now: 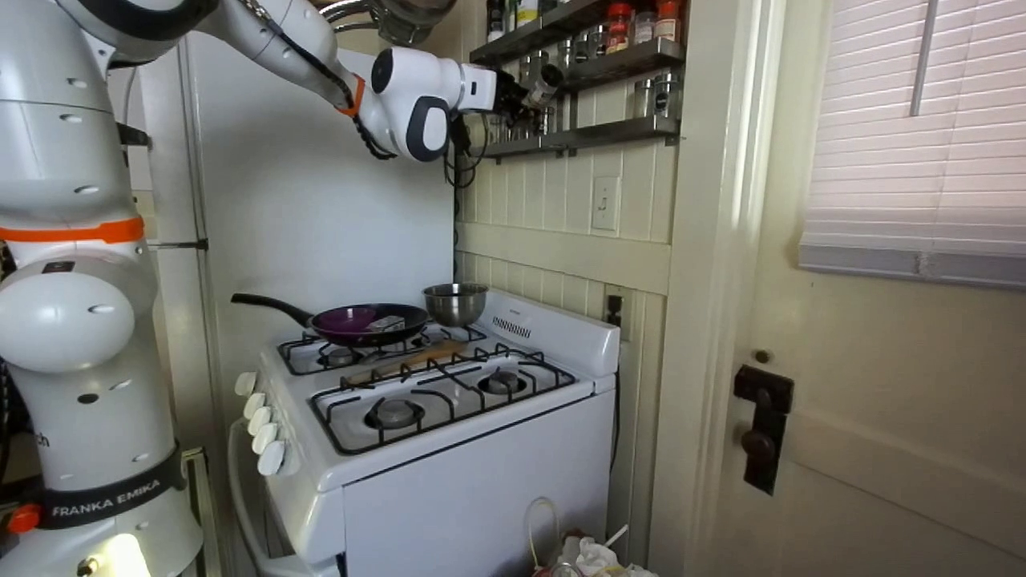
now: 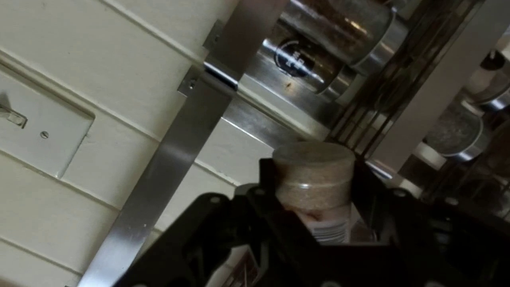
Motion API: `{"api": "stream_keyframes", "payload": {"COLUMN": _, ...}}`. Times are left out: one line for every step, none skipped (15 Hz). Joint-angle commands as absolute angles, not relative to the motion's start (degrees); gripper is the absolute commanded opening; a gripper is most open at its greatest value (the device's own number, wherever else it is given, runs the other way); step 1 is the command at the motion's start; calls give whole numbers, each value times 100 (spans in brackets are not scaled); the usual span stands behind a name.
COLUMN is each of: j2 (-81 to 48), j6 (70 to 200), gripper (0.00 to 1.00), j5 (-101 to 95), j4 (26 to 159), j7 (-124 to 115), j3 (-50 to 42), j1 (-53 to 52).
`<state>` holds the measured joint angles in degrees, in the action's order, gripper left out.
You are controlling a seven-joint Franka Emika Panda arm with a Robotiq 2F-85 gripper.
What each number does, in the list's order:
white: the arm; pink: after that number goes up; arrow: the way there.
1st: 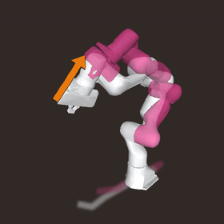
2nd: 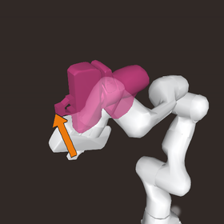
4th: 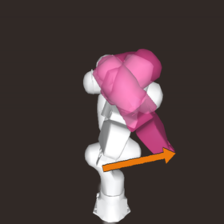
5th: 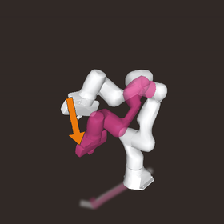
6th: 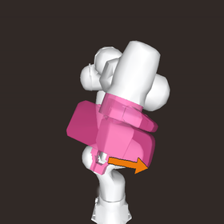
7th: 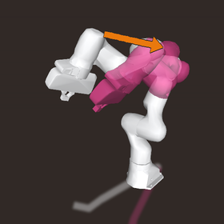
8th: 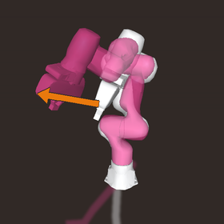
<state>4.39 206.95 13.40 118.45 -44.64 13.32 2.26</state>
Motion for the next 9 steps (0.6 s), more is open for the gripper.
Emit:
{"api": "stream_keyframes", "payload": {"j2": 405, "j6": 20993, "gripper": 25, "j5": 1475, "j4": 11932, "j7": -4820, "j3": 1241, "j1": 256}}
{"api": "stream_keyframes", "payload": {"j2": 393, "j6": 21004, "gripper": 25, "j5": 1529, "j4": 11973, "j7": -4866, "j3": 1217, "j1": 282}}
{"api": "stream_keyframes", "payload": {"j2": 372, "j6": 20929, "gripper": 25, "j5": 1456, "j4": 11983, "j7": -5051, "j3": 1164, "j1": 279}}
{"api": "stream_keyframes", "payload": {"j2": 354, "j6": 20901, "gripper": 25, "j5": 1371, "j4": 11997, "j7": -5204, "j3": 1122, "j1": 268}}
{"api": "stream_keyframes", "payload": {"j2": 322, "j6": 20852, "gripper": 25, "j5": 1303, "j4": 11999, "j7": -5378, "j3": 1087, "j1": 252}}
{"api": "stream_keyframes", "payload": {"j2": 264, "j6": 20767, "gripper": 25, "j5": 1293, "j4": 11967, "j7": -5458, "j3": 1074, "j1": 256}}
{"api": "stream_keyframes", "payload": {"j2": 218, "j6": 20644, "gripper": 25, "j5": 1194, "j4": 11931, "j7": -5553, "j3": 1054, "j1": 260}}
{"api": "stream_keyframes", "payload": {"j2": 259, "j6": 20784, "gripper": 50, "j5": 1380, "j4": 11920, "j7": -5228, "j3": 1116, "j1": 277}}
{"api": "stream_keyframes", "payload": {"j2": 217, "j6": 20770, "gripper": 50, "j5": 1354, "j4": 11920, "j7": -5297, "j3": 1112, "j1": 277}}
